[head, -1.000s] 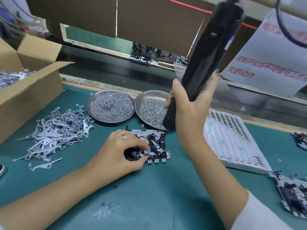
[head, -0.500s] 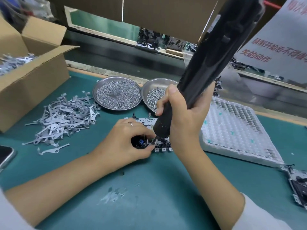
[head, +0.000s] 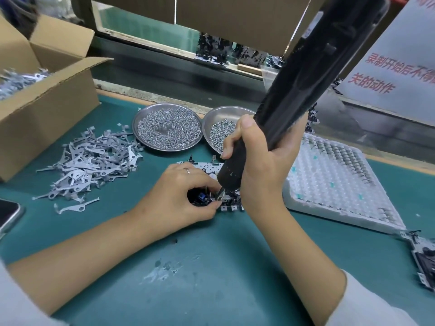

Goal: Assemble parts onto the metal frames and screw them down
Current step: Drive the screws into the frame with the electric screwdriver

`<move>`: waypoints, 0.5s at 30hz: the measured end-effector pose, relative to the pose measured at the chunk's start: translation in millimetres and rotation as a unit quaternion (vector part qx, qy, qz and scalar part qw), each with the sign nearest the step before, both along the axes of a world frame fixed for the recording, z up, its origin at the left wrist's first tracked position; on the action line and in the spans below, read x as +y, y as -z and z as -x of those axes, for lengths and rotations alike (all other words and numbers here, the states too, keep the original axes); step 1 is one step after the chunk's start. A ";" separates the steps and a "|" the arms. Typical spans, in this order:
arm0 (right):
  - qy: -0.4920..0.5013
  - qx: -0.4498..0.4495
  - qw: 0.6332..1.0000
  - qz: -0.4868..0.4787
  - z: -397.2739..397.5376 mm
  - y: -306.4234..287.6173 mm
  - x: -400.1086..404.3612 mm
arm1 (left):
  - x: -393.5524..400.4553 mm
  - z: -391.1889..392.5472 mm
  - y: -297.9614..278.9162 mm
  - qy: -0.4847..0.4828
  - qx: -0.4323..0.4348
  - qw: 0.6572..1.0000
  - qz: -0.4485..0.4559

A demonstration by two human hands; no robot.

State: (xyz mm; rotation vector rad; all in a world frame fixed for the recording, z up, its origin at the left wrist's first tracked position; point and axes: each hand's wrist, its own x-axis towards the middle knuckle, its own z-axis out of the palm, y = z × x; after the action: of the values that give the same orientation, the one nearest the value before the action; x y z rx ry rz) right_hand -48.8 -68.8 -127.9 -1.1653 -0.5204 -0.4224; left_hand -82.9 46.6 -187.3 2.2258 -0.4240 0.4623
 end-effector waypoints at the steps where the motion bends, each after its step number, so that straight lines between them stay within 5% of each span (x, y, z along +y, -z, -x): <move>1: 0.001 0.001 1.000 0.000 0.1 0.2 0.2 | 0.1 0.0 -0.1 0.000 0.001 1.000 0.000; 15: 0.007 -0.006 1.000 0.013 -0.9 2.8 0.0 | -0.6 0.3 -1.6 0.001 -0.011 1.000 0.002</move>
State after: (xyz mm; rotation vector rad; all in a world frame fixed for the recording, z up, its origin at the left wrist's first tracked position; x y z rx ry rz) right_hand -47.8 -68.8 -130.6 -1.1930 -0.5285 -0.4362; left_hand -83.2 46.0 -185.7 2.2183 -0.4375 0.4866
